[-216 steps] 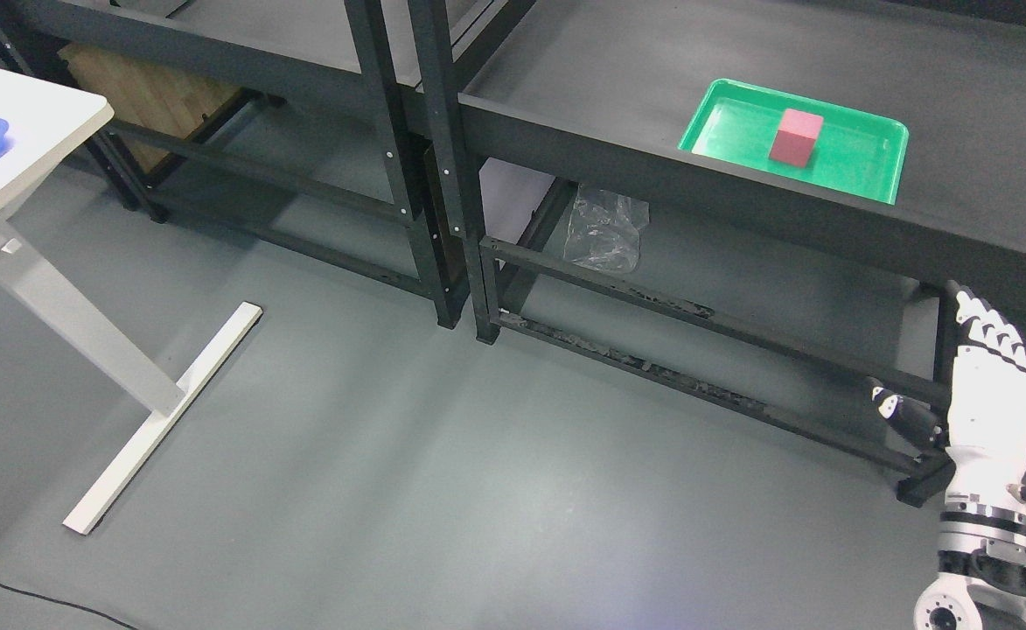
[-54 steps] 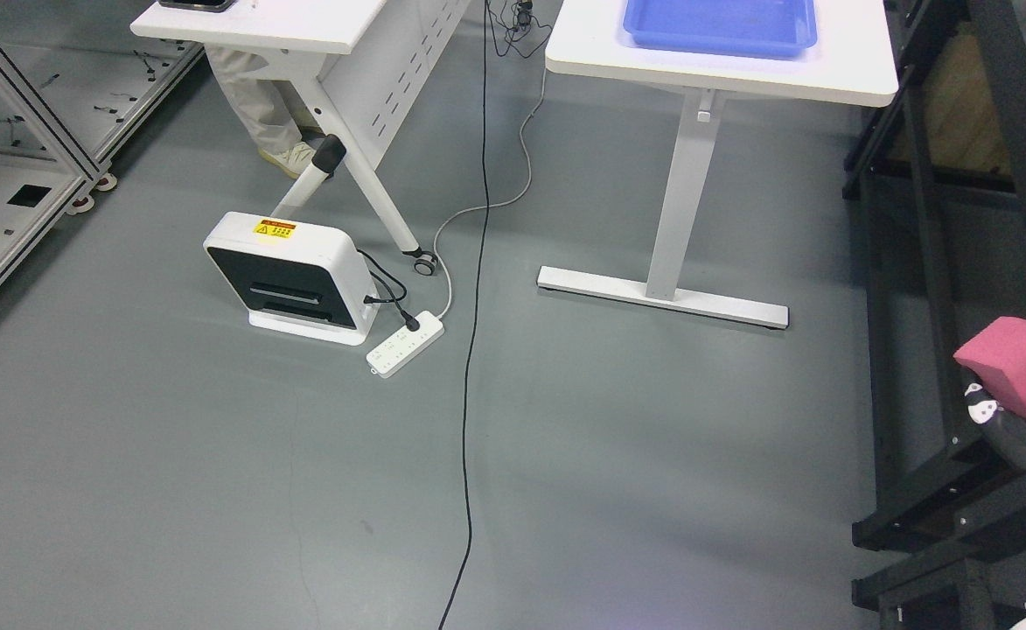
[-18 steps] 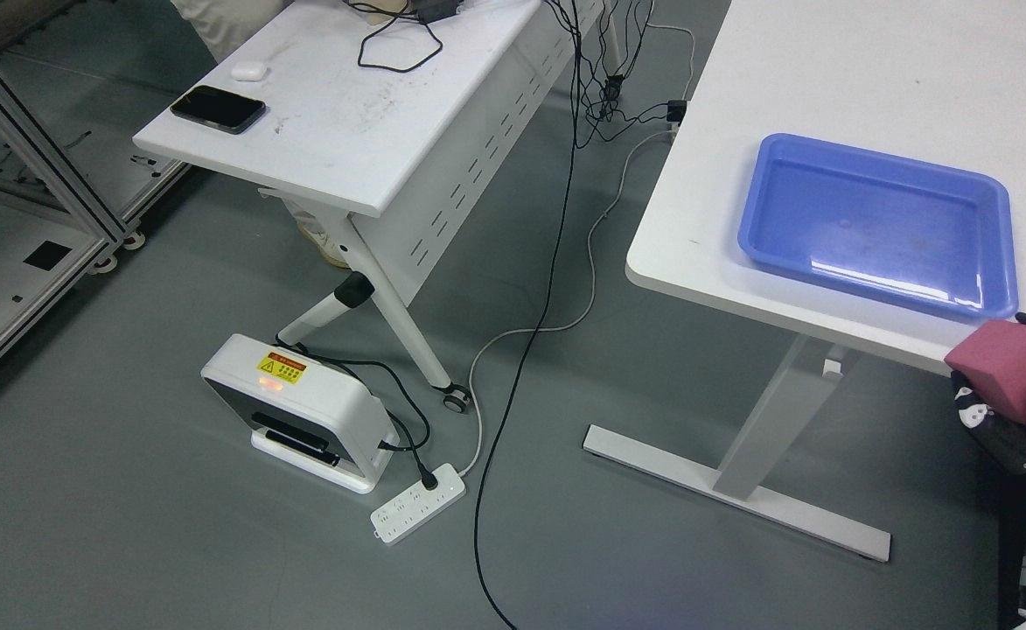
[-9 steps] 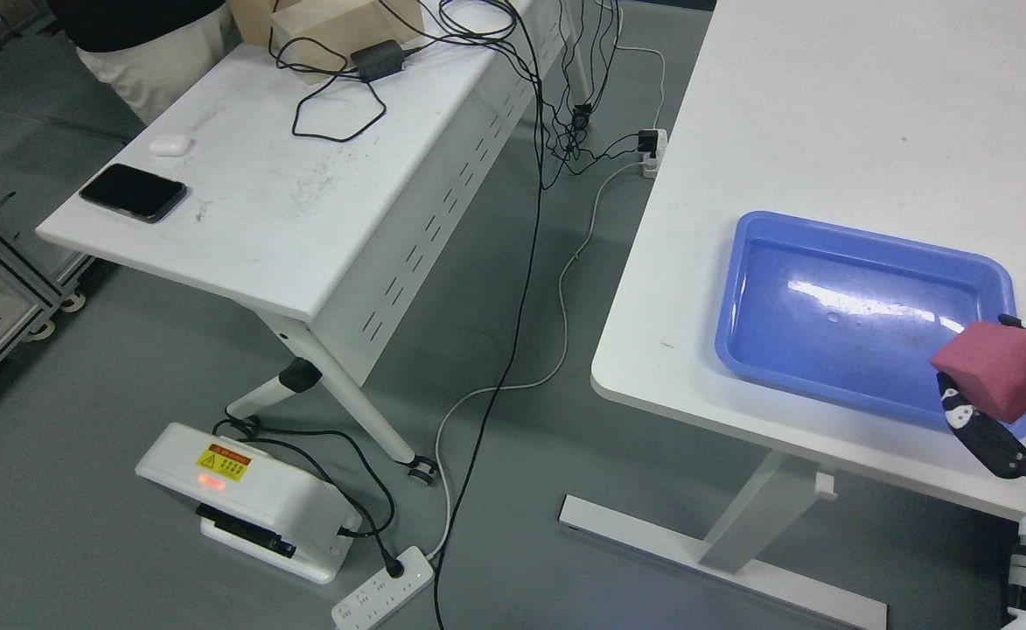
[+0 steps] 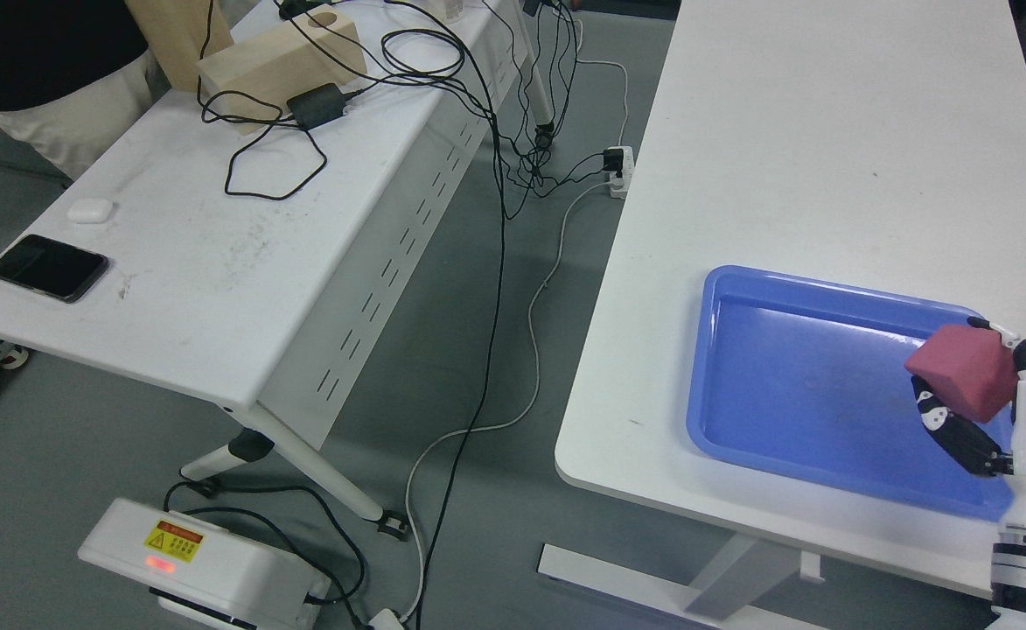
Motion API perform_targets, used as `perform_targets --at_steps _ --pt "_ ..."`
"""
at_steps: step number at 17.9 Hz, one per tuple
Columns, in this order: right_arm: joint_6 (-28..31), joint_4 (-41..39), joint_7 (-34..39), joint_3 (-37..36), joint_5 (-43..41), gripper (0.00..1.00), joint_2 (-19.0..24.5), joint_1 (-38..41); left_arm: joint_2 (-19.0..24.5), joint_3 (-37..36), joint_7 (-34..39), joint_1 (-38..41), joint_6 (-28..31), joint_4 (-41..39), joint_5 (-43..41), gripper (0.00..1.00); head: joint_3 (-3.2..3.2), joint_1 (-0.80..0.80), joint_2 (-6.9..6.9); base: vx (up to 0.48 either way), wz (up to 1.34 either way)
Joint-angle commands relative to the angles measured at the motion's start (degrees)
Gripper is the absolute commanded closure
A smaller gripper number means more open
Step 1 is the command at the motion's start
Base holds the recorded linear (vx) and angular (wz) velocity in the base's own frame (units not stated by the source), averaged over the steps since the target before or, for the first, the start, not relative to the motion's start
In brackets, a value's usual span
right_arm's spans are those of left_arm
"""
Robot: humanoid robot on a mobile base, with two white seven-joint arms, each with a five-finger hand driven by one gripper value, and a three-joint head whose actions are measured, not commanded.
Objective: Pick pink block from left shelf to tray
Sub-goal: 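Lower the pink cube into the blue tray and open the right hand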
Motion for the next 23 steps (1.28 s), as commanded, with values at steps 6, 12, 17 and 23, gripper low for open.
perform_targets --at_steps 6,12,17,23 --pt "0.0 0.1 8.8 2.1 -0.2 0.75 -1.0 0.3 1.0 0.0 0.0 0.0 0.0 -1.0 0.4 0.0 0.0 0.0 0.0 0.135 -0.08" --pt "1.6 0.3 14.6 2.2 -11.0 0.09 -1.0 0.4 1.0 0.0 0.0 0.0 0.0 -1.0 0.4 0.0 0.0 0.0 0.0 0.062 -0.02" --pt "1.6 0.1 14.5 2.2 -13.8 0.01 -1.0 0.4 1.0 0.0 0.0 0.0 0.0 -1.0 0.4 0.0 0.0 0.0 0.0 -0.003 0.0" --pt "0.8 0.1 13.5 0.1 -30.8 0.0 -1.0 0.3 1.0 0.0 0.0 0.0 0.0 -1.0 0.4 0.0 0.0 0.0 0.0 0.0 0.0"
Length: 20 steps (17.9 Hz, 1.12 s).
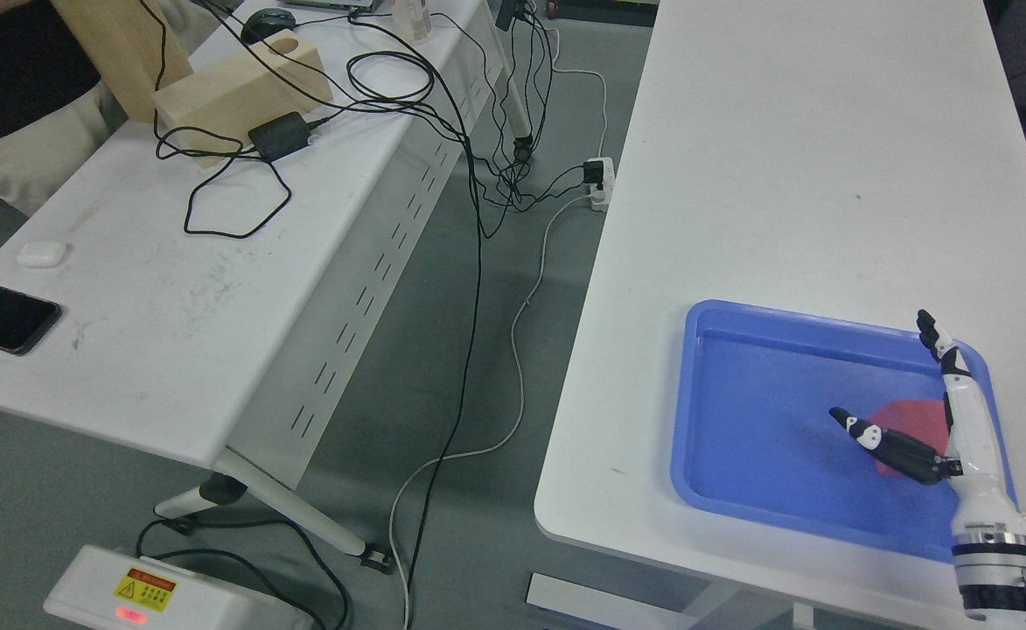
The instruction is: Pick pink block from left shelf to tray
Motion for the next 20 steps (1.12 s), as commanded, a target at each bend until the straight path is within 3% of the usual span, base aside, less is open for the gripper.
perform_targets --at_steps 1,20 --pt "-0.5 0.0 -0.6 -2.6 -17.5 0.0 -1.0 0.0 1.0 0.0 0.0 0.0 0.0 -1.0 0.4 0.0 0.0 0.0 0.0 0.0 0.0" --pt "2.3 0.0 -0.6 -4.5 -21.8 0.0 -1.0 0.2 1.0 0.0 0.0 0.0 0.0 -1.0 0.4 0.0 0.0 0.0 0.0 -0.007 0.0"
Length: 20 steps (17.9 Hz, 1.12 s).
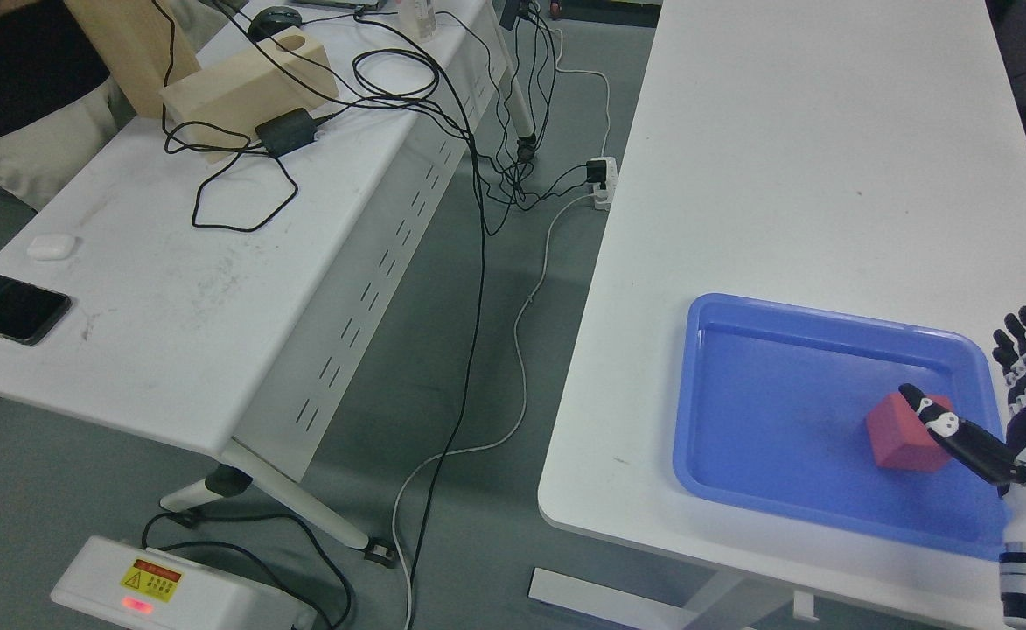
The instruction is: Pick pink block from left shelf to tray
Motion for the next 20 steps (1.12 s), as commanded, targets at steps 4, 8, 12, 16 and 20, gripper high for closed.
perform_targets --at_steps 4,8,12,16,20 --pt "2.2 0.1 0.4 -0.8 -1.1 0.0 -1.0 0.1 1.0 0.0 0.0 0.0 0.0 -1.0 0.4 0.0 0.0 0.0 0.0 -0.054 0.0" --pt "2.8 0.1 0.6 -0.8 -1.1 0.0 -1.0 0.1 1.0 0.0 0.0 0.0 0.0 -1.0 0.4 0.0 0.0 0.0 0.0 -0.075 0.0" --pt "4.1 0.1 0.8 -0.7 -1.1 0.0 -1.0 0.1 1.0 0.0 0.0 0.0 0.0 -1.0 0.4 0.0 0.0 0.0 0.0 -0.094 0.03" --pt "6.5 0.2 1.5 -0.5 -1.1 0.0 -1.0 0.1 1.0 0.0 0.0 0.0 0.0 -1.0 0.4 0.0 0.0 0.0 0.0 -0.106 0.04" --pt "9.9 0.3 5.2 -0.4 -1.1 0.0 -1.0 -0.1 1.0 0.0 0.0 0.0 0.0 -1.0 0.4 0.0 0.0 0.0 0.0 -0.119 -0.03"
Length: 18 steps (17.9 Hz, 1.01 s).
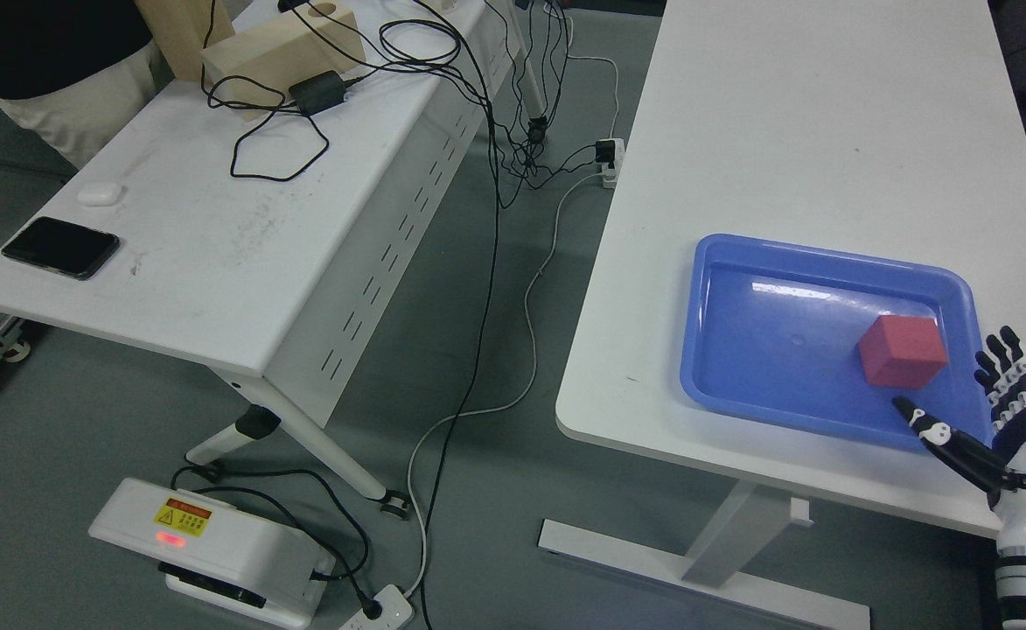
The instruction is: Pick pink block from left shelf to tray
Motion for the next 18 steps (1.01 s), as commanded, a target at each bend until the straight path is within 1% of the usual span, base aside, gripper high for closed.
perform_targets --at_steps 1,10,18 --pt "1.7 0.1 2.1 0.1 0.0 0.0 -1.0 -0.1 1.0 0.0 0.0 0.0 0.0 -1.0 0.4 0.0 0.0 0.0 0.0 -0.112 -0.15" --pt "1.8 0.2 2.1 0.8 0.1 0.0 -1.0 -0.1 1.0 0.0 0.0 -0.1 0.0 -1.0 0.4 0.0 0.0 0.0 0.0 -0.102 -0.28" --pt "1.7 0.4 1.3 3.1 0.0 0.0 -1.0 -0.7 1.0 0.0 0.0 0.0 0.0 -1.0 0.4 0.0 0.0 0.0 0.0 -0.157 -0.02"
